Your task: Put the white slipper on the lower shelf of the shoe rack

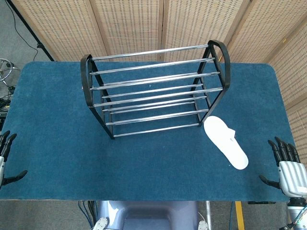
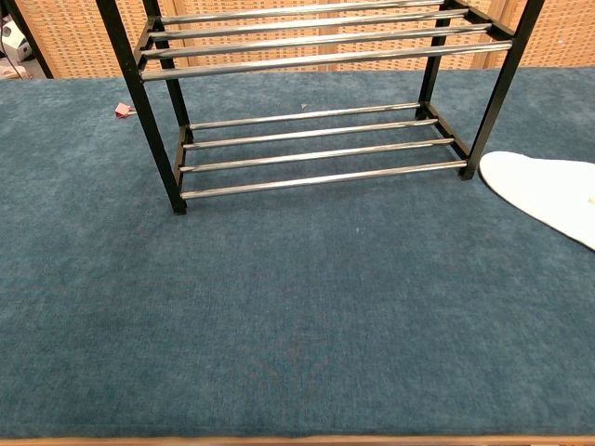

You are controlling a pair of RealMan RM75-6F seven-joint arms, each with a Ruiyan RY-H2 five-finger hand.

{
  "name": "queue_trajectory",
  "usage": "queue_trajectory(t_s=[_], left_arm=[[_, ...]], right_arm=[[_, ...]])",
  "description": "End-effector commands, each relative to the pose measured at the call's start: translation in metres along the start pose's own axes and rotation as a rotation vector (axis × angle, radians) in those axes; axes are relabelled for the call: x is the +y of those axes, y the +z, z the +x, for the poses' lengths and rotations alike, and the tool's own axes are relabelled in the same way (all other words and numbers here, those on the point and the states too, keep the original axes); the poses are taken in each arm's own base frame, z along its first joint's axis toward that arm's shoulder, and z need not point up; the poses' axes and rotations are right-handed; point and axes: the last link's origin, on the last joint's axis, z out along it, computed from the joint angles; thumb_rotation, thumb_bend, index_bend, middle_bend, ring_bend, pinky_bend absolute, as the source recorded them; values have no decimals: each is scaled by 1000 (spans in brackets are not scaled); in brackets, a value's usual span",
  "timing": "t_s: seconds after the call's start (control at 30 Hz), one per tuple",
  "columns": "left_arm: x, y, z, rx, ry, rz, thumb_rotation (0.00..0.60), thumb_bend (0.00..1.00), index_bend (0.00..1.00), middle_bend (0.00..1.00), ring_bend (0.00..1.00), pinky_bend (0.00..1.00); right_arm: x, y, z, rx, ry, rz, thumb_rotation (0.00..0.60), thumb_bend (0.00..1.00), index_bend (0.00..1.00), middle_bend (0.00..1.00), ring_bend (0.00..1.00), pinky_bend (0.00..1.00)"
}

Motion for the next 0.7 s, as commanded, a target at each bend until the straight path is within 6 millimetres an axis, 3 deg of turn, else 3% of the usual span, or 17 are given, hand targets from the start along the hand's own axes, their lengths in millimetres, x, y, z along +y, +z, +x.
queue_trajectory(t_s=[0.03,0.37,0.7], left_arm=[[-1,0,0,-3,3,1,600,0,0,0,0,0],[0,1,-1,-6,10,1,600,0,0,0,0,0],[-2,5,0,0,1,21,600,0,0,0,0,0]], right_arm=[[-1,0,-1,-9,7,0,600,0,0,0,0,0],[1,8,-11,-34,-17,0,600,0,0,0,0,0],[4,52,-36,-86,-71,34,600,0,0,0,0,0]])
